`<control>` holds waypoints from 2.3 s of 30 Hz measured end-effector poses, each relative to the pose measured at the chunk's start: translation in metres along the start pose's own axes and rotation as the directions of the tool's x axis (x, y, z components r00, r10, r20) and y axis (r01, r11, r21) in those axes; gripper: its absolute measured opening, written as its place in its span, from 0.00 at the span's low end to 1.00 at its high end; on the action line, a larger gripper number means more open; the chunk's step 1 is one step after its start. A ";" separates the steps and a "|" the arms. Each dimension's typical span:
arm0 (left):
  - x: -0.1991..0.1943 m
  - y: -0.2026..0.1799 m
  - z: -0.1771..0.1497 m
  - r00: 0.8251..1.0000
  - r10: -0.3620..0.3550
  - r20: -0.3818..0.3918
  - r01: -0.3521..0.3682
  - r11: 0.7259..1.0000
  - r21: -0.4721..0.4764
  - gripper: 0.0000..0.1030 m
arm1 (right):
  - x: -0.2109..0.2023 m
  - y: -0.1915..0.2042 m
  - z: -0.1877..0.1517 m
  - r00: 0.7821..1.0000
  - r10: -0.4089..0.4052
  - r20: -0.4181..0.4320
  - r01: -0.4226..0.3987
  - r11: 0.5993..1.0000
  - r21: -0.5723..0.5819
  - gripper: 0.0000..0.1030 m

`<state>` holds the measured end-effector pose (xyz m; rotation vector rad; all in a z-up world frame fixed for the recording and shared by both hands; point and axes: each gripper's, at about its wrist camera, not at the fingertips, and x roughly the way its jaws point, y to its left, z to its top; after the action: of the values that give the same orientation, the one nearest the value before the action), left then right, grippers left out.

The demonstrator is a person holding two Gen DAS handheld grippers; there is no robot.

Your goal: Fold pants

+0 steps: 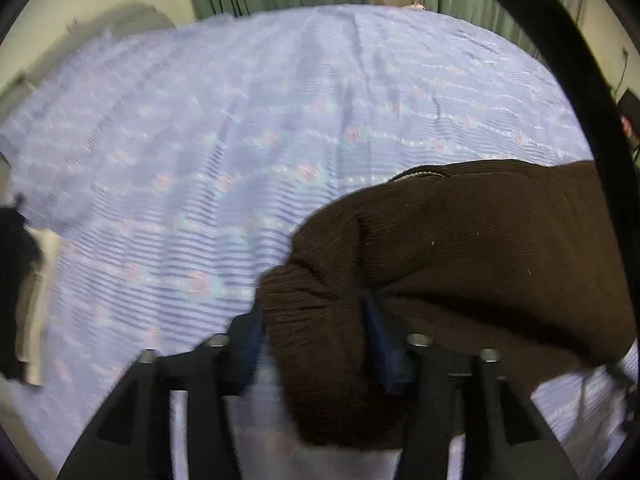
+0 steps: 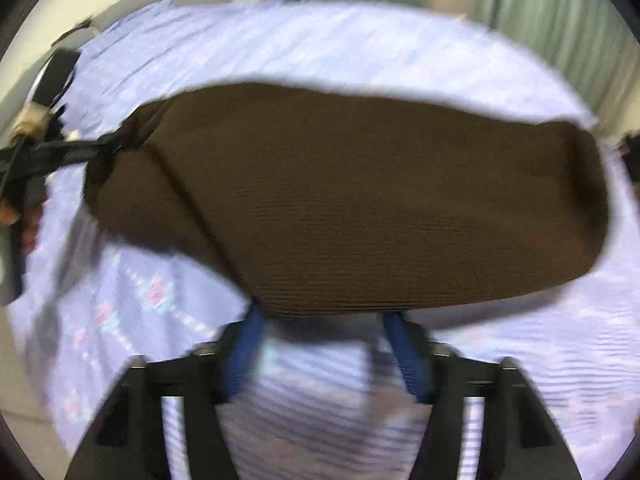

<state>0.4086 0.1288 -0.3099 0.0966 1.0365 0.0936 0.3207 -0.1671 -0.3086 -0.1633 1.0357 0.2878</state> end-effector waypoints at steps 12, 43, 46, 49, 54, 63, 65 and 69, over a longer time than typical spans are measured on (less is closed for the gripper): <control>-0.096 -0.112 -0.021 0.955 -0.178 0.239 0.112 0.957 0.266 0.79 | -0.069 -0.136 0.040 0.900 -0.328 0.289 0.303 0.944 0.128 0.72; -0.030 -0.214 -0.018 0.970 -0.191 0.148 0.162 0.969 0.187 0.79 | 0.055 -0.253 0.085 0.974 -0.110 0.197 0.065 0.973 0.223 0.23; -0.036 -0.215 -0.016 0.969 -0.168 0.181 0.137 0.975 0.173 0.80 | 0.013 -0.250 0.092 0.923 -0.126 0.363 0.044 0.973 0.226 0.23; -0.031 -0.221 -0.013 0.975 -0.135 0.176 0.108 0.982 0.156 0.81 | 0.033 -0.260 0.102 0.946 -0.140 0.293 0.077 0.973 0.216 0.23; -0.020 -0.231 -0.017 0.980 -0.098 0.174 0.067 0.982 0.175 0.82 | 0.068 -0.271 0.085 0.971 -0.150 0.185 0.099 0.961 0.258 0.53; -0.021 -0.221 -0.016 0.978 -0.057 0.199 0.033 0.992 0.119 0.88 | 0.005 -0.258 0.053 0.916 -0.257 0.308 0.128 0.915 0.382 0.81; -0.019 -0.221 -0.014 0.980 -0.059 0.189 0.038 0.992 0.117 0.88 | 0.017 -0.261 0.044 0.941 -0.198 0.274 0.075 0.913 0.400 0.81; -0.017 -0.221 -0.013 0.980 0.014 0.201 -0.039 0.992 0.120 0.88 | 0.049 -0.271 0.030 0.969 -0.070 0.236 -0.061 0.861 0.505 0.78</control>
<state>0.3955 -0.0919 -0.3295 0.2281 0.8400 0.0424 0.4532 -0.4092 -0.3368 0.3461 0.8296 0.0176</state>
